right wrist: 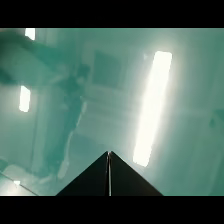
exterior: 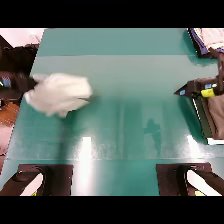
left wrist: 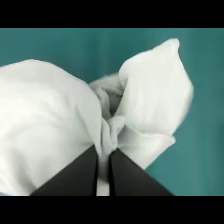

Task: Fold the shirts.

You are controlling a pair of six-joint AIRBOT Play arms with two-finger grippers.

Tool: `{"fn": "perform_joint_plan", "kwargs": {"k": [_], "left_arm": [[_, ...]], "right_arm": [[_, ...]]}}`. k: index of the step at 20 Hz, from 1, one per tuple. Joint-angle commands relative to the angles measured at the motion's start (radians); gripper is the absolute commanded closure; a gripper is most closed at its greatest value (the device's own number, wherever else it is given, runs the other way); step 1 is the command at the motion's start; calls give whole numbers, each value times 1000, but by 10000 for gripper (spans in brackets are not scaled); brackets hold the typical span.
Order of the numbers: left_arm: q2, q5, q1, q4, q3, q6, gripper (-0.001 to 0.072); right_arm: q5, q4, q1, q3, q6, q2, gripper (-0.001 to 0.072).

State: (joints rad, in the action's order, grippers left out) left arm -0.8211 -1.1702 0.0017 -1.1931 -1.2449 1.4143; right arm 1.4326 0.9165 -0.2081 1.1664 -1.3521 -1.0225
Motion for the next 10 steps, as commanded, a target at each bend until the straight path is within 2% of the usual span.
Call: {"fn": "perform_joint_plan", "kwargs": {"k": [1,4,7,10], "left_arm": [[-21,92,-43,385,-196,-167,684],[-123,38,-220,369,-313,-172,684],[-305,8,-396,346,-407,-220,683],[-523,-20,-469,316,-459,-219,682]], "right_arm": [[-1,-8,1,135,-1,1,698],[-6,-8,1,259,-2,1,697],[0,-8,1,367,-2,1,697],[16,-8,1,436,-2,1,697]]}}
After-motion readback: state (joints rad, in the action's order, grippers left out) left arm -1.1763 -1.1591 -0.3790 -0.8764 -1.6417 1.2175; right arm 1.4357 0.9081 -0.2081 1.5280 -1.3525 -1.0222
